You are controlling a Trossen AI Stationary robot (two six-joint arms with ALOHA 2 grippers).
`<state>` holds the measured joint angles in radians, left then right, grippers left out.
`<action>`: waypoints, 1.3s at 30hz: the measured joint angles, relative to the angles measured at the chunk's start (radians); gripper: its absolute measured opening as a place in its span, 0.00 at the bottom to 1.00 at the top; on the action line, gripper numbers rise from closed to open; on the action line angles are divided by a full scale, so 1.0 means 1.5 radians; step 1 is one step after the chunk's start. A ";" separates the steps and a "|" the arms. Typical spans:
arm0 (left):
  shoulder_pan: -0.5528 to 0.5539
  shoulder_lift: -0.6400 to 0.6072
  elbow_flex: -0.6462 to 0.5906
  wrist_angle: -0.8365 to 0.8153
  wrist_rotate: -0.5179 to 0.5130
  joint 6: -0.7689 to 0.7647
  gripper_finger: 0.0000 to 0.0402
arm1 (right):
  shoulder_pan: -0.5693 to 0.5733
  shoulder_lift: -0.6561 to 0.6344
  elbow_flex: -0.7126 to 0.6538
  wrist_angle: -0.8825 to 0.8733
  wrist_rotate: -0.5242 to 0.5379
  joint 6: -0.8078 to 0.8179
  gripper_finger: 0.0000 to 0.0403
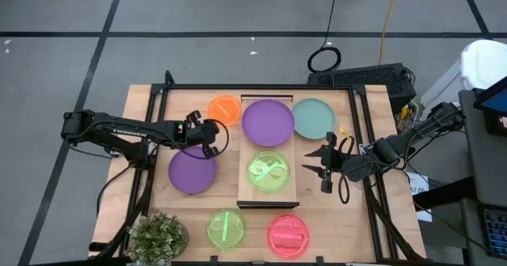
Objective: Place and stack plates onto a shelf
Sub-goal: Stack the transparent orange plate on top of the transparent green plate on the shelf
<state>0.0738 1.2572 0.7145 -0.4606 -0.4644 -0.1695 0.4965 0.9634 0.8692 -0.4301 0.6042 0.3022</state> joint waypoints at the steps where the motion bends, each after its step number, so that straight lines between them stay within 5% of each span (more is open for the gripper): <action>1: 0.000 0.000 -0.001 0.000 0.000 0.002 0.08 | 0.000 0.000 0.000 0.000 0.000 0.000 0.35; 5: 0.000 0.000 -0.001 0.000 0.001 -0.003 0.11 | 0.000 0.000 0.000 0.006 0.001 0.000 0.35; 17: -0.018 0.078 -0.001 0.050 -0.019 0.090 0.42 | 0.000 0.000 0.000 0.017 0.018 0.000 0.35; 39: 0.034 0.217 -0.001 0.122 -0.065 0.313 0.43 | 0.001 0.000 -0.001 0.014 0.015 -0.032 0.35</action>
<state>0.1252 1.5832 0.7132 -0.2775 -0.5619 0.3003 0.4973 0.9630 0.8684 -0.4084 0.6270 0.2549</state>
